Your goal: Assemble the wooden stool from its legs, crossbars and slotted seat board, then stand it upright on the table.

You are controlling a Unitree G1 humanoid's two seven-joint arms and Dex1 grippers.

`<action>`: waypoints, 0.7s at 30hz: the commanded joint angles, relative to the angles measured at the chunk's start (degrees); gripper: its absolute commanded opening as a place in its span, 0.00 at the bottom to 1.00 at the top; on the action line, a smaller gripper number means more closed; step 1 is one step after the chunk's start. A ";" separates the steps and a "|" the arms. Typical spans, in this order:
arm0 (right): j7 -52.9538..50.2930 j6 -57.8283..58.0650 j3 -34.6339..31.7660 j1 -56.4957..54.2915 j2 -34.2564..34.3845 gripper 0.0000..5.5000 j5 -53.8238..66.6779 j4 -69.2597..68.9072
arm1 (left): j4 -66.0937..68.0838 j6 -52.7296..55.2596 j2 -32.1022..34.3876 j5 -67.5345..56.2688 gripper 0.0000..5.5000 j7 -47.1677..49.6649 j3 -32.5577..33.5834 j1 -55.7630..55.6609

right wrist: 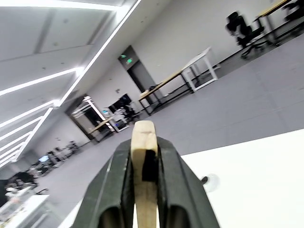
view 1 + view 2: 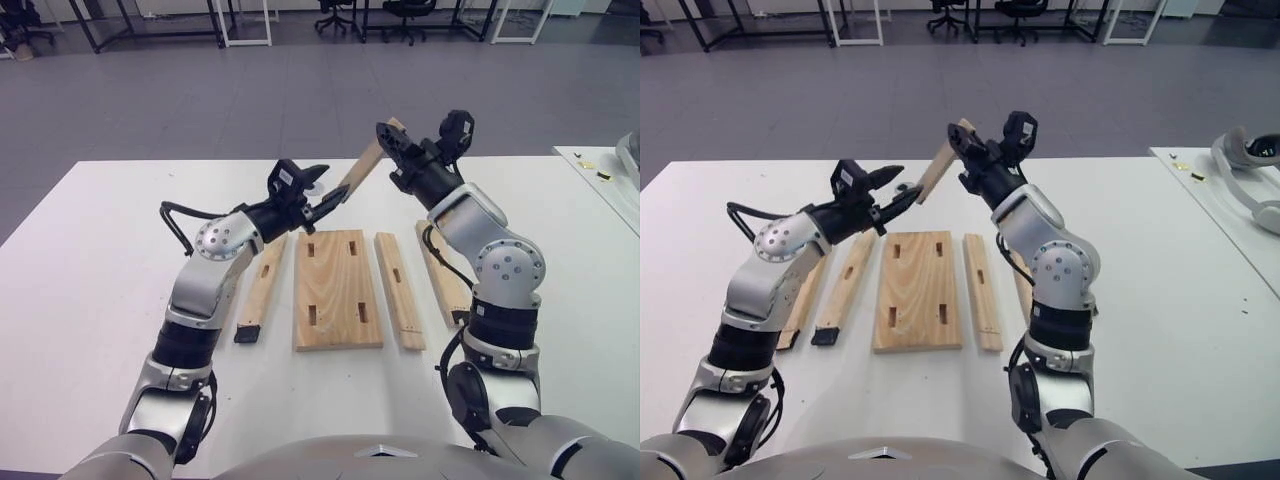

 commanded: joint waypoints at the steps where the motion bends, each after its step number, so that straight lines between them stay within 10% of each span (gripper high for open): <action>1: -3.25 0.27 4.34 9.27 -4.33 0.08 -10.04 -7.67 | -0.08 0.09 1.98 0.67 0.51 2.46 4.31 5.98; 8: -11.18 5.13 15.12 22.23 -4.45 0.08 -24.87 -19.08 | -3.01 0.60 2.30 0.74 0.51 6.94 8.45 10.64; 21: -9.93 1.11 14.73 24.69 1.50 0.08 -34.05 -17.79 | -3.41 2.11 3.99 0.65 0.51 6.46 8.66 9.53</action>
